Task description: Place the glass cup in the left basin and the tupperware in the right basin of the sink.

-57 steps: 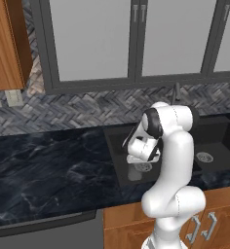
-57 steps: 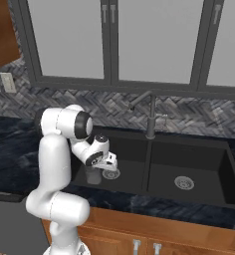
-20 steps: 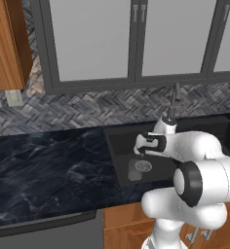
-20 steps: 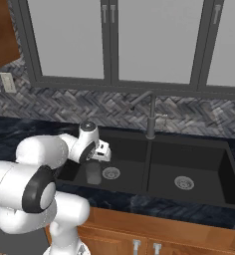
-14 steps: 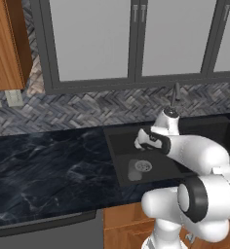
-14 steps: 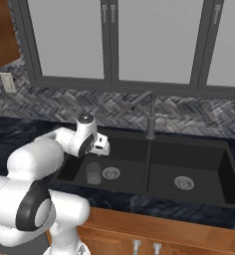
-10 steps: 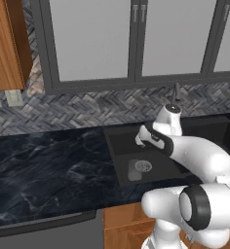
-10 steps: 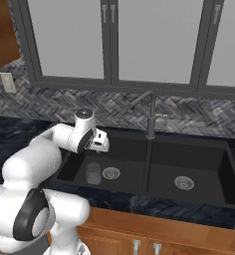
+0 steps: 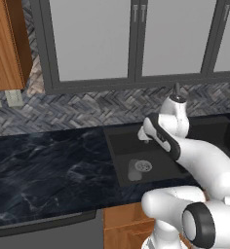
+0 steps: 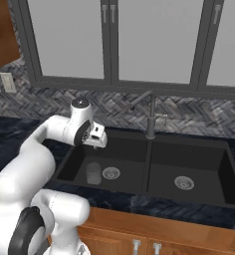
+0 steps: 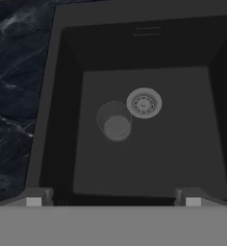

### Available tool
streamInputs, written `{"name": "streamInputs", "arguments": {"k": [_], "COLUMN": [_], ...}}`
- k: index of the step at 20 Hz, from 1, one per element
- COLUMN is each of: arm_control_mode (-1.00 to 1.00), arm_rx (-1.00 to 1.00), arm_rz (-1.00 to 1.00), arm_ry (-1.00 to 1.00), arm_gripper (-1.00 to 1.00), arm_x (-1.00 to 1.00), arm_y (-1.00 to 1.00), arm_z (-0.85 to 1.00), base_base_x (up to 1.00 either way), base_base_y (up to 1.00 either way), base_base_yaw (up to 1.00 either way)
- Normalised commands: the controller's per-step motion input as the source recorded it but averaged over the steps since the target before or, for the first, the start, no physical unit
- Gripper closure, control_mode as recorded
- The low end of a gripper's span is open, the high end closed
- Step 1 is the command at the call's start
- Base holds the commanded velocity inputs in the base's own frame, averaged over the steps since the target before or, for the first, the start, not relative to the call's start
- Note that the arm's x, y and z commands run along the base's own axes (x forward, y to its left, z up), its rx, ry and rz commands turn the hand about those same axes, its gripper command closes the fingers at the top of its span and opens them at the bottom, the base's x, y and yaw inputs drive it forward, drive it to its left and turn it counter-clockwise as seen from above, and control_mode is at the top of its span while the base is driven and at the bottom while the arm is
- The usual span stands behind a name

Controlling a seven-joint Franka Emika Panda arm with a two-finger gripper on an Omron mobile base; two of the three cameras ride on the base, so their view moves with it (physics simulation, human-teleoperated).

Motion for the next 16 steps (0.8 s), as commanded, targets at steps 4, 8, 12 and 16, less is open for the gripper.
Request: {"name": "streamInputs", "arguments": {"k": [4, 8, 12, 16], "arm_control_mode": [-1.00, -1.00, -1.00, -1.00], "arm_rx": [0.00, 0.00, 0.00, -0.01], "arm_rz": [0.00, 0.00, 0.00, 0.00], "arm_ry": [0.02, 0.01, 0.01, 0.02], "arm_gripper": [-1.00, -1.00, -1.00, -1.00], "arm_x": [-0.42, -0.42, -0.36, -0.28], "arm_y": [0.01, 0.00, 0.06, 0.11], "arm_z": [0.15, 0.21, 0.21, 0.20], "base_base_x": [0.00, 0.00, 0.00, 0.00], "base_base_y": [0.00, 0.00, 0.00, 0.00], "base_base_yaw": [0.00, 0.00, 0.00, 0.00]}}
